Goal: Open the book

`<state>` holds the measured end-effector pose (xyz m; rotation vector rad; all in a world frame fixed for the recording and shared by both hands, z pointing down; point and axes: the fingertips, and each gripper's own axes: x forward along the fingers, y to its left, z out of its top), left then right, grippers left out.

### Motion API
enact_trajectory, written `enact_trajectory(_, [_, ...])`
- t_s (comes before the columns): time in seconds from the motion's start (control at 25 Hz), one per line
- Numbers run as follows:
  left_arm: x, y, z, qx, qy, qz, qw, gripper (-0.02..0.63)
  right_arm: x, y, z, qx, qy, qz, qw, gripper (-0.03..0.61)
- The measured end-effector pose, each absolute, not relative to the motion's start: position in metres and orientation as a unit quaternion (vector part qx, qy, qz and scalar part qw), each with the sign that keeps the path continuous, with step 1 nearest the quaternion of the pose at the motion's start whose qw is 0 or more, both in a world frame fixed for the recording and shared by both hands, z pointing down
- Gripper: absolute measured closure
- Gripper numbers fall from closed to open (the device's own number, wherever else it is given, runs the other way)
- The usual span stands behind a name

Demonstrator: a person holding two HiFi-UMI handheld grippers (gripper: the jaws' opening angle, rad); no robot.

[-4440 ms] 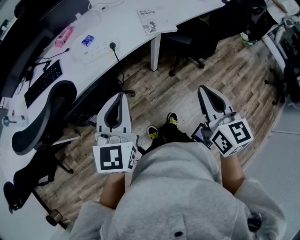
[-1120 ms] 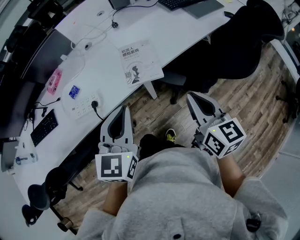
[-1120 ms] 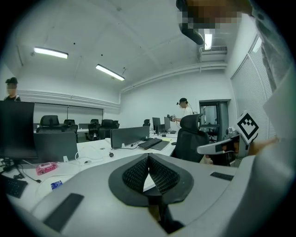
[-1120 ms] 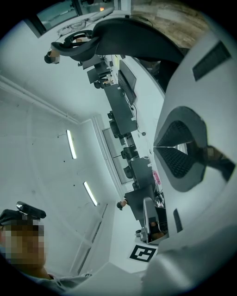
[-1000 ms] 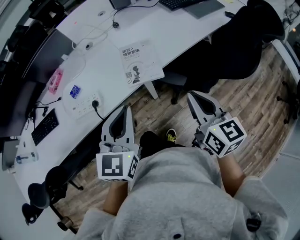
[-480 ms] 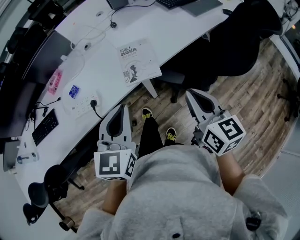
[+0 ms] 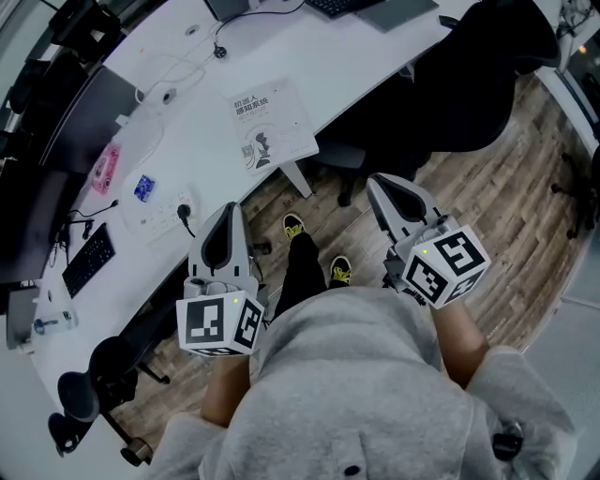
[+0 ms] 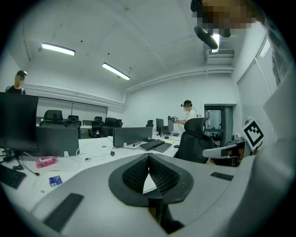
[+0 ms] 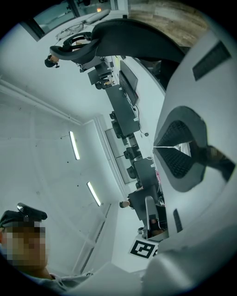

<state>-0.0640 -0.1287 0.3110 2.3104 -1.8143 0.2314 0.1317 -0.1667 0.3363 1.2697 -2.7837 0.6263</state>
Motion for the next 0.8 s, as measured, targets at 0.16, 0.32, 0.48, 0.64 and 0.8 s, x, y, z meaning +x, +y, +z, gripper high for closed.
enact_trajectory(0.16, [-0.066,-0.138,0.315,0.783,-0.609,0.081,0.097,0.603,0.128,-0.174,0.341,0.409,-0.889,0.208,0.009,0.549])
enact_trajectory(0.32, [-0.070,-0.148,0.318,0.781,-0.610,0.084,0.102,0.603,0.122,-0.182,0.346,0.405,-0.888,0.216,0.014,0.549])
enact_trajectory(0.48, [-0.080,-0.161,0.324,0.779,-0.611,0.090,0.110,0.603,0.113,-0.194,0.353,0.402,-0.887,0.227,0.022,0.549])
enact_trajectory(0.64, [-0.089,-0.181,0.332,0.778,-0.610,0.092,0.120,0.603,0.105,-0.210,0.362,0.404,-0.882,0.241,0.028,0.549])
enact_trajectory(0.8, [-0.097,-0.202,0.342,0.782,-0.603,0.089,0.129,0.603,0.098,-0.230,0.373,0.411,-0.876,0.251,0.037,0.549])
